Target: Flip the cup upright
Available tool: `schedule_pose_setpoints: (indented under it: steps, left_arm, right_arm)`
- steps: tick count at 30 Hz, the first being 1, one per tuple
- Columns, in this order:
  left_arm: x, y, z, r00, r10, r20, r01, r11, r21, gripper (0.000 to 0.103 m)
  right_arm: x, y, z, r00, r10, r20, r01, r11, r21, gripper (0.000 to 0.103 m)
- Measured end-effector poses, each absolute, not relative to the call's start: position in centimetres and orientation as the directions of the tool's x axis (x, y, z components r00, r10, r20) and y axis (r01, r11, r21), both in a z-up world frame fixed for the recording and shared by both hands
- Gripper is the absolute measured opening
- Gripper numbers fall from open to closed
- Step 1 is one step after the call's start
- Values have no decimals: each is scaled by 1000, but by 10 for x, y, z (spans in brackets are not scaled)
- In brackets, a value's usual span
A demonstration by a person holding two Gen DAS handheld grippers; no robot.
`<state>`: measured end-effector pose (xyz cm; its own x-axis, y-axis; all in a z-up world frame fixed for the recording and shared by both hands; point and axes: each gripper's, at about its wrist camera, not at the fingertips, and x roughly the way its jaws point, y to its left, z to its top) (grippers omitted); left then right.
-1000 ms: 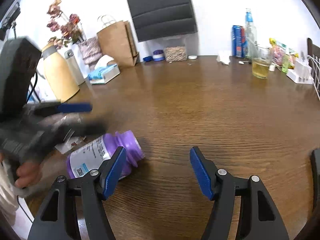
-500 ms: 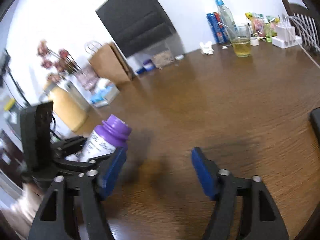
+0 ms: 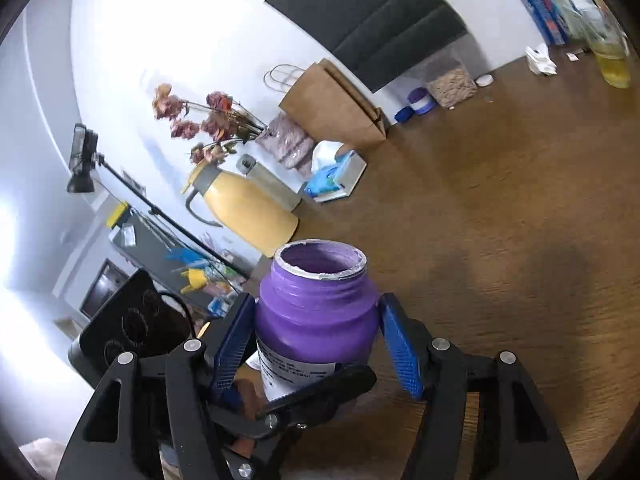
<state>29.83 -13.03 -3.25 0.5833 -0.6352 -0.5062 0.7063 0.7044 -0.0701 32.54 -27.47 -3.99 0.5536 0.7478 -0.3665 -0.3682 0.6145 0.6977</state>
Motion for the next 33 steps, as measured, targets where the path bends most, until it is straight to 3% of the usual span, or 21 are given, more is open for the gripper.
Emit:
schedule_pose_setpoints:
  steps: [4, 5, 6, 8, 10, 12, 18, 33]
  left_arm:
    - [297, -126, -31, 594, -615, -519, 691, 720, -62, 60]
    - [297, -125, -31, 598, -597, -534, 679, 732, -57, 66]
    - [298, -125, -32, 603, -558, -570, 655, 755, -46, 75]
    - [291, -117, -34, 595, -534, -601, 644, 764, -41, 80]
    - [282, -102, -36, 608, -495, -621, 606, 794, -40, 86]
    - [276, -87, -37, 622, -457, -636, 551, 832, -59, 87]
    - [253, -48, -37, 777, -237, -583, 310, 950, 26, 93]
    - [250, -35, -46, 769, -224, -599, 237, 970, -58, 94]
  right_arm:
    - [327, -270, -39, 546, 754, -364, -387, 613, 689, 68]
    - [327, -268, -38, 557, 743, -371, -390, 628, 673, 68]
    - [324, -263, -33, 585, 709, -393, -402, 675, 619, 68]
    - [314, -257, -25, 649, 634, -420, -427, 761, 488, 68]
    - [297, -234, -18, 755, 484, -442, -433, 875, 219, 68]
    - [290, -217, -22, 796, 414, -442, -429, 900, 71, 68]
    - [314, -202, -61, 777, 358, -518, -396, 917, 40, 68]
    - [305, -195, -84, 755, 329, -567, -398, 917, 2, 69]
